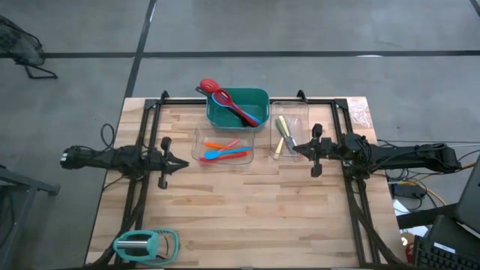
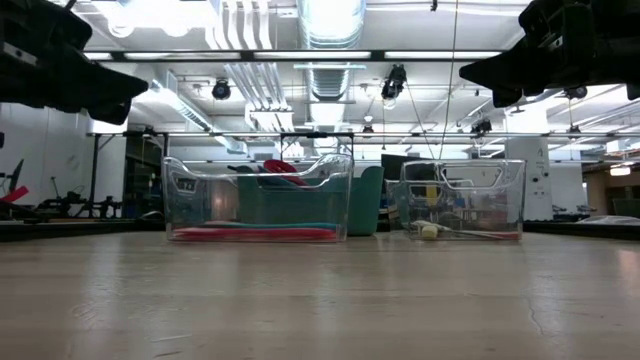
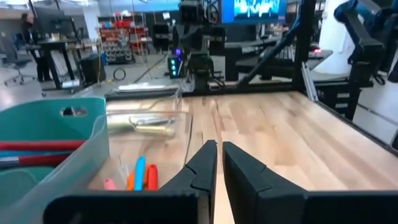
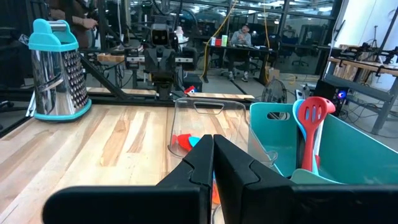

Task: Pick & Place Kitchen Items
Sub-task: Return to Home Position

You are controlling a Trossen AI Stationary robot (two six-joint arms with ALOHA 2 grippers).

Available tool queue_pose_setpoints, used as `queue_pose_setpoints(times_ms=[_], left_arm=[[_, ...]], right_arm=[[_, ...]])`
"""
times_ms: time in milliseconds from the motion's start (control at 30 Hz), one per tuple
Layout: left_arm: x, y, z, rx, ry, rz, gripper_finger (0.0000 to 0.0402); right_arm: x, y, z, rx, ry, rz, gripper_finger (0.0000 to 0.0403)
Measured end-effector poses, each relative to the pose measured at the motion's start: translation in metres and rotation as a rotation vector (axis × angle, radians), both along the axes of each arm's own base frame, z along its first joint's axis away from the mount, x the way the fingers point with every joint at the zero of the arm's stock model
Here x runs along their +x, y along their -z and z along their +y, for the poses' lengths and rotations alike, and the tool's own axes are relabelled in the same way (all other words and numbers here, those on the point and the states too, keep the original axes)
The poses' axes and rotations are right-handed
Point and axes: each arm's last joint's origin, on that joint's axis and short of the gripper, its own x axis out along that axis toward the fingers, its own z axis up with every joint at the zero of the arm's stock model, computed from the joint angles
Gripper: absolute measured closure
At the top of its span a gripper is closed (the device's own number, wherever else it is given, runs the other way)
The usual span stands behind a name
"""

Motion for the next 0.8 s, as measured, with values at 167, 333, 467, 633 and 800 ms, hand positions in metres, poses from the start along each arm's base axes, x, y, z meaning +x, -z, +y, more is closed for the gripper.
queue_pose_setpoints(times_ms=[167, 333, 467, 633, 800], left_arm=[[0.0028, 0.0023, -0.0005, -0.003, 0.003, -0.009, 0.0369], [0.0035, 0.0031, -0.0005, -0.002, 0.003, 0.001, 0.0369], [0.0036, 0.0032, -0.0006, -0.002, 0.003, 0.002, 0.0369], [0.0036, 0.0032, -0.0006, -0.001, 0.003, 0.002, 0.0369], [0.0036, 0.0032, -0.0006, -0.001, 0.003, 0.002, 0.0369]], right_arm=[[0.0000, 0.0000, 0.0000, 0.000, 0.000, 0.000, 0.0394], [0.0000, -0.0001, 0.0000, 0.000, 0.000, 0.000, 0.0394], [0.0000, 0.0000, 0.0000, 0.000, 0.000, 0.000, 0.0394], [0.0000, -0.0001, 0.0000, 0.000, 0.000, 0.000, 0.0394], [0.0000, 0.0000, 0.0000, 0.000, 0.000, 0.000, 0.0394]])
